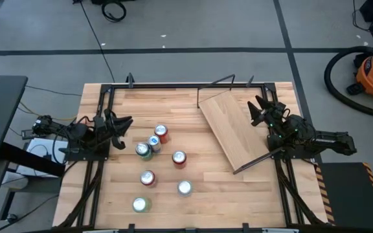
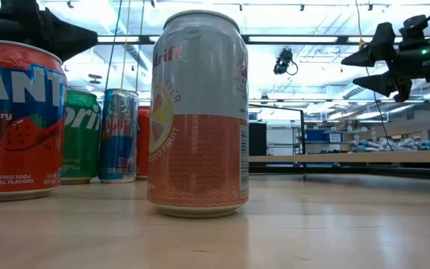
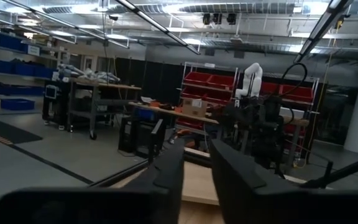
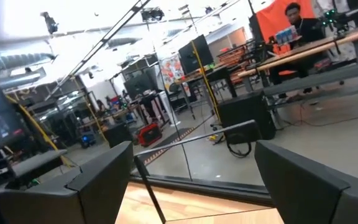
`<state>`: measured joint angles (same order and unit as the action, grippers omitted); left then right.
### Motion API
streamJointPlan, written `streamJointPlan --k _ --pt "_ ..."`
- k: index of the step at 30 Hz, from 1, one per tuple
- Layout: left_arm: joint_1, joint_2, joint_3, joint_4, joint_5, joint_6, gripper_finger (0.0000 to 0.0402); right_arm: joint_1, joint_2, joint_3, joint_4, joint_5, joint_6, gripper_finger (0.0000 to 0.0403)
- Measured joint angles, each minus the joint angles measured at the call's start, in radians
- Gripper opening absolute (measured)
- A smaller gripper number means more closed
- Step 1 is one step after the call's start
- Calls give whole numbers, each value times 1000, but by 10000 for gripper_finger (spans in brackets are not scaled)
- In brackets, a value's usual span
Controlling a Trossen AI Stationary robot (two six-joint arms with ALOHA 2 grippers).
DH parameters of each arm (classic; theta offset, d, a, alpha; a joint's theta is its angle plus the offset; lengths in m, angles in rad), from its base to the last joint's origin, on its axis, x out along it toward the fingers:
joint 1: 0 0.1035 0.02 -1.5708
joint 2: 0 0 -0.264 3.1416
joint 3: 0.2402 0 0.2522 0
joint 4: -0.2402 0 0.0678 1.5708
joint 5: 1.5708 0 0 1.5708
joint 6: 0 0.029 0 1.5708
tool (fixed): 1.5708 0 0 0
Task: Place canned beverage on shelf
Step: Put the pink soda can on the shelf
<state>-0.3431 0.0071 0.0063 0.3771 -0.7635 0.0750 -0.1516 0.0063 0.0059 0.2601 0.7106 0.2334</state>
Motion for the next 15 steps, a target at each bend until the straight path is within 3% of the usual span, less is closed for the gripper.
streamJointPlan --k 8,15 --pt "-9 11 0 -4 0 -33 175 0 0 0 0 -93 32 348" --pt "-11 130 45 -34 49 -70 196 0 0 0 1 -217 28 348"
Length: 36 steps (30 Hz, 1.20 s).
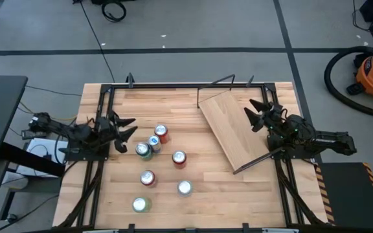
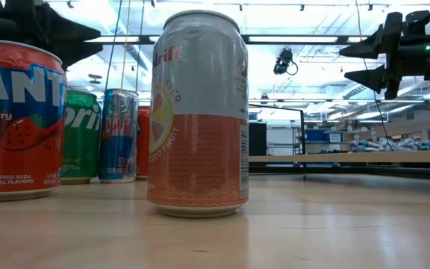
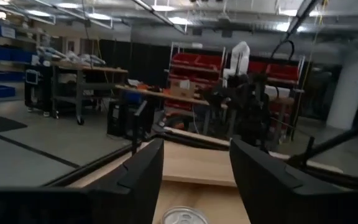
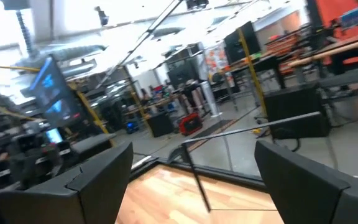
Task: Place canned beverage on shelf
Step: Put the pink soda can on the shelf
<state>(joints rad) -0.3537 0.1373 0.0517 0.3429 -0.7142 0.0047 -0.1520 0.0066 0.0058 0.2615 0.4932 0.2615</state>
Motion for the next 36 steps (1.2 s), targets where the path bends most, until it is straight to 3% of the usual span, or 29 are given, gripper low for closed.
streamJointPlan --k 8,17,28,33,36 --pt "6 264 151 -20 -28 -9 195 9 96 51 7 -79 1 348" --pt "32 478 291 -109 -41 -35 195 74 434 210 5 -95 -4 346" --pt "32 526 359 -60 -42 101 195 195 900 520 -34 -94 -55 346" --pt "78 529 391 160 -42 298 195 233 1080 681 -99 -68 -113 346" --pt "104 527 410 179 -46 307 195 246 1167 781 -144 -69 -126 346"
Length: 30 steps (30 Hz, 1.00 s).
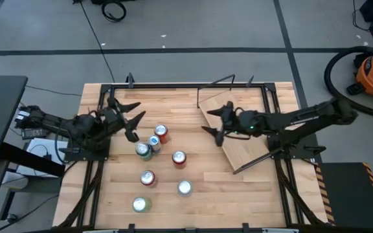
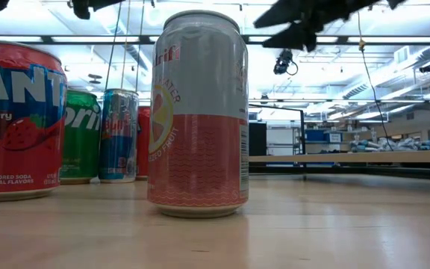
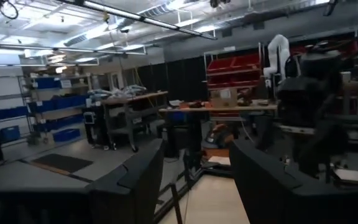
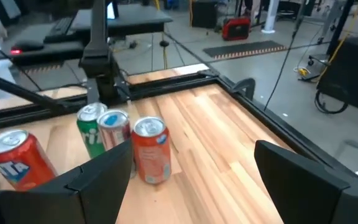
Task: Place canned beverage on shelf
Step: Put the pink soda can on the shelf
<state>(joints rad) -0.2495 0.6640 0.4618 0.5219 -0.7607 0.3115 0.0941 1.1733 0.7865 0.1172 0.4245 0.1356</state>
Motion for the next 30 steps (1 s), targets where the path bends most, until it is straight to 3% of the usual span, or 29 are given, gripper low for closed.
streamJointPlan --k 9,21,30 --pt "7 4 -2 -97 -7 -28 195 15 206 250 -211 -4 -17 346" --pt "9 17 -2 -122 0 -57 195 23 450 420 -344 -212 -40 346" --pt "41 29 -2 -136 1 -74 195 65 601 651 -586 -220 -71 347"
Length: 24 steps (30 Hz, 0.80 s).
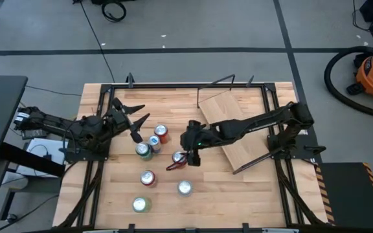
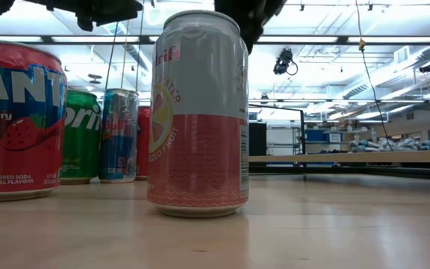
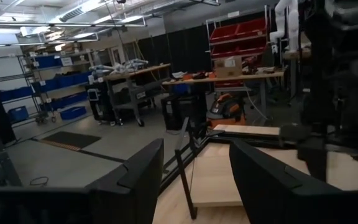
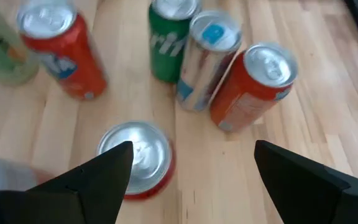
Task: Place canned beverage on shelf
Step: Put the pink soda can on the shelf
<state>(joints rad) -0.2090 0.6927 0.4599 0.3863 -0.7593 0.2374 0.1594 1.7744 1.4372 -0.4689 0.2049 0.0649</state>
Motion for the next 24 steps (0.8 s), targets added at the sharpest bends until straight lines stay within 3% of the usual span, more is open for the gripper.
streamJointPlan --k 10,20,24 --pt "3 7 0 -24 2 -24 195 27 58 106 -92 -135 -151 383" --pt "12 7 1 -67 5 -104 195 45 73 145 -136 -131 -248 399" --pt "12 9 1 -91 5 -168 194 51 80 150 -70 -128 -277 399"
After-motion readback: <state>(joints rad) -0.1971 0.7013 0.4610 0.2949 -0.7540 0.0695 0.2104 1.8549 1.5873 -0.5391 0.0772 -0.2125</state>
